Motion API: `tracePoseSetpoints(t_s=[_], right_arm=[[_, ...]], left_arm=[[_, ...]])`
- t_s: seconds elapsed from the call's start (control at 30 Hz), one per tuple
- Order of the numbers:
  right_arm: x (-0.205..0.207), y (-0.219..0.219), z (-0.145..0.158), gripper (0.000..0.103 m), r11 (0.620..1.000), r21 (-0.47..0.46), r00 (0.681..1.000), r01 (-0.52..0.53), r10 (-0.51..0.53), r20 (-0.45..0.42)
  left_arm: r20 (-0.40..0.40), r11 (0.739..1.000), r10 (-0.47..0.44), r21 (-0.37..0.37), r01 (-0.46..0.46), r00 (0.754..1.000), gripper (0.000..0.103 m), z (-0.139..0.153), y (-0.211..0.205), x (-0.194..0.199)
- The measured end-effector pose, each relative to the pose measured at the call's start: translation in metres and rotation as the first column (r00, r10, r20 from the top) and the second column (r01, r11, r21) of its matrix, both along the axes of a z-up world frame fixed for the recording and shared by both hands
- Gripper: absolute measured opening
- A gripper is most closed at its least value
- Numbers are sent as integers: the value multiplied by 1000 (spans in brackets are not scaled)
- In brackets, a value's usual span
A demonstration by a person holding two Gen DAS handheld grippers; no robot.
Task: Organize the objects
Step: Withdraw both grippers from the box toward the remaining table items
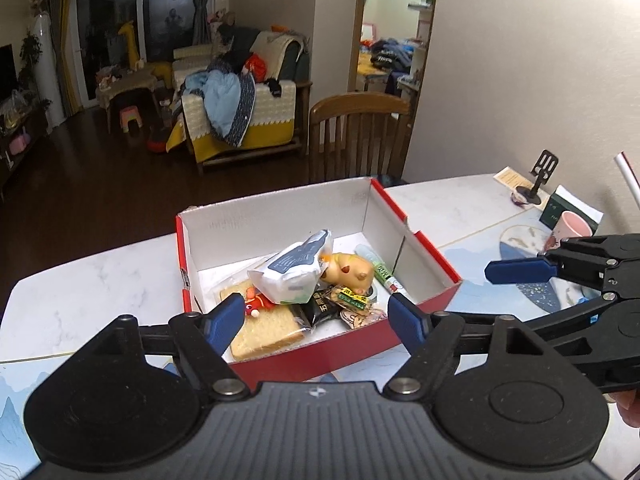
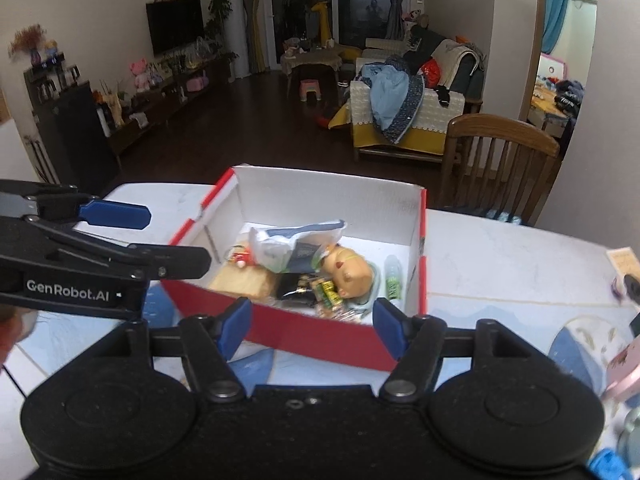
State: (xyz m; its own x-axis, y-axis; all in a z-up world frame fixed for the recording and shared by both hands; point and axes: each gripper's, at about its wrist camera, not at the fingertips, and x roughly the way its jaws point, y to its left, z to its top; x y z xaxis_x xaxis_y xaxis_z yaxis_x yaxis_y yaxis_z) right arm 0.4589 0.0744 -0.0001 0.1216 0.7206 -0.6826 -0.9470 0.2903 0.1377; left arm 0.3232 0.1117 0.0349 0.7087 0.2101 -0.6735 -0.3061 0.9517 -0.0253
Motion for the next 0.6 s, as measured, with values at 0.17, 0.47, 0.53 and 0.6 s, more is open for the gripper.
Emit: tracePoseSetpoints(t_s=[0.17, 0.47, 0.53, 0.6], right_arm=[[-11, -19, 5, 76, 1000, 29, 1000, 6, -5, -8], [-20, -50, 2, 99, 996, 72, 998, 51, -50, -25], [-22, -56, -3, 102, 996, 67, 997, 66, -64, -34], [-23, -62, -10, 102, 994, 60, 995, 91, -88, -42]], left_arm=[[20, 1000, -8, 0, 8, 1000, 81, 5, -9, -18], [29, 1000, 1, -27, 0, 1000, 88, 0, -19, -49], [26, 1000, -2, -19, 3, 1000, 88, -5, -23, -55], [22, 1000, -2, -10, 2, 1000, 92, -10, -27, -62]])
